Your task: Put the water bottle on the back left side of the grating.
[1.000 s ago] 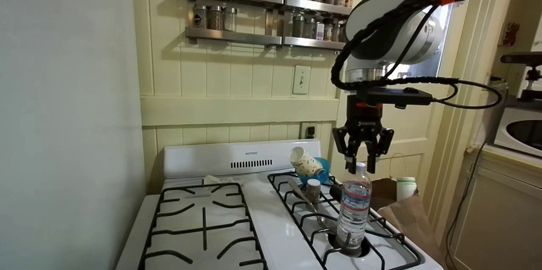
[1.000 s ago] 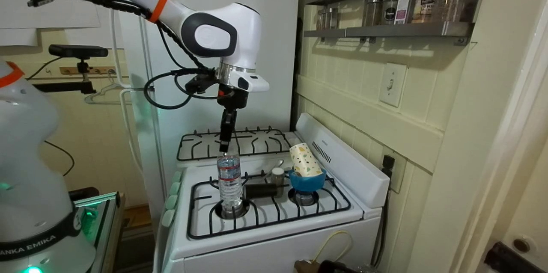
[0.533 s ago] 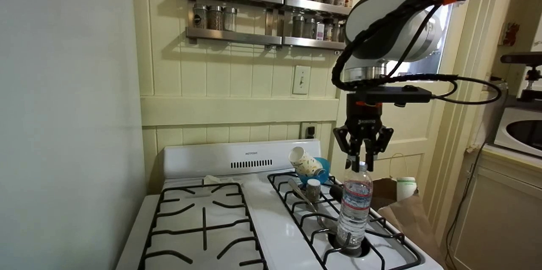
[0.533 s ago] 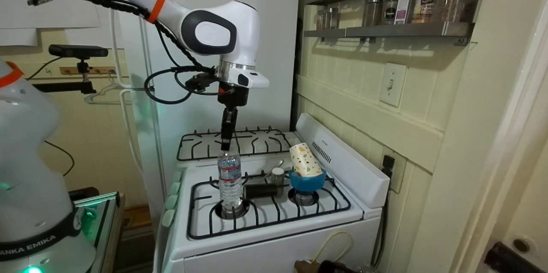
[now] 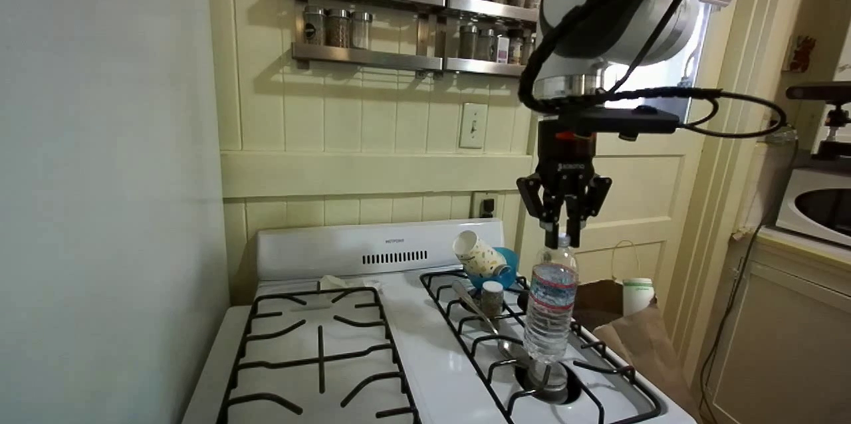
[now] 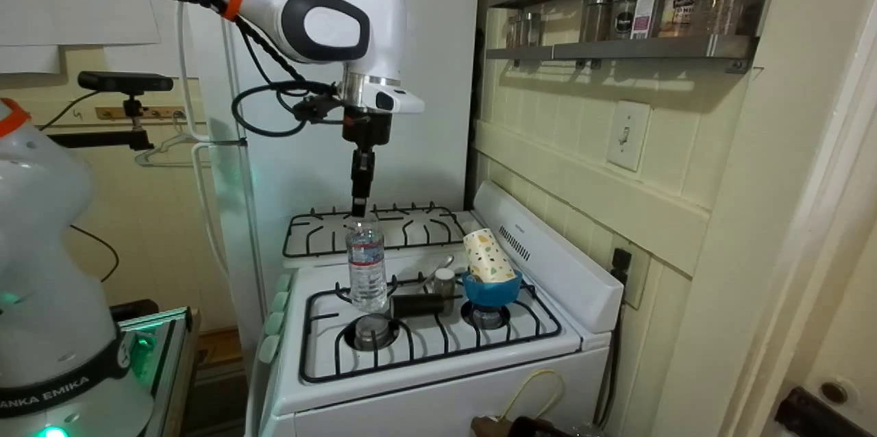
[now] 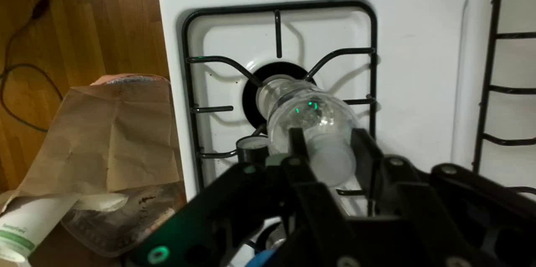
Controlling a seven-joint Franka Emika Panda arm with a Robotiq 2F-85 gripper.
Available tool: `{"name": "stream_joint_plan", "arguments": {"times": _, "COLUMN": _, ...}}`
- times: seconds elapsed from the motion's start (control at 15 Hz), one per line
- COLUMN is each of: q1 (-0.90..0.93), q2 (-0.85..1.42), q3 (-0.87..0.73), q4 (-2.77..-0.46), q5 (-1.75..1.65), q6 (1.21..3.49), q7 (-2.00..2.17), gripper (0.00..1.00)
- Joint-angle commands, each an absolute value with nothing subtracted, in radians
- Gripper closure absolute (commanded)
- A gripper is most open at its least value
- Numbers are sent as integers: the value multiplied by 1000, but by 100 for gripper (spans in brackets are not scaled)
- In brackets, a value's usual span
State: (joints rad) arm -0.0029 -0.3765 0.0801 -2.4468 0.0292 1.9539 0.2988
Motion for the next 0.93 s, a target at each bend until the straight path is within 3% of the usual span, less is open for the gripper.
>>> {"name": "stream_joint_plan", "arguments": {"times": 0.0, "q1": 39, "q2": -474, "q3": 81, "q4": -2363, "q5": 71, "q6": 1836, "q7": 228, "gripper": 92}}
{"name": "stream_joint_plan", "arguments": {"times": 0.4, "q1": 126, "q2": -335, "q3": 59, "q4": -2118, "q5": 244, "q6": 1822, "q7": 31, "gripper": 92}}
{"name": "stream_joint_plan", "arguments": {"times": 0.47, "q1": 93, "q2": -424, "q3": 82, "q4": -2223, "q5": 191, "q6": 1869, "q7": 97, "gripper": 68}}
{"name": "stream_joint_plan", "arguments": {"times": 0.87, "q1": 109, "q2": -332, "q3": 76, "q4": -2141, "q5": 222, "q6": 1857, "q7": 47, "gripper": 68}}
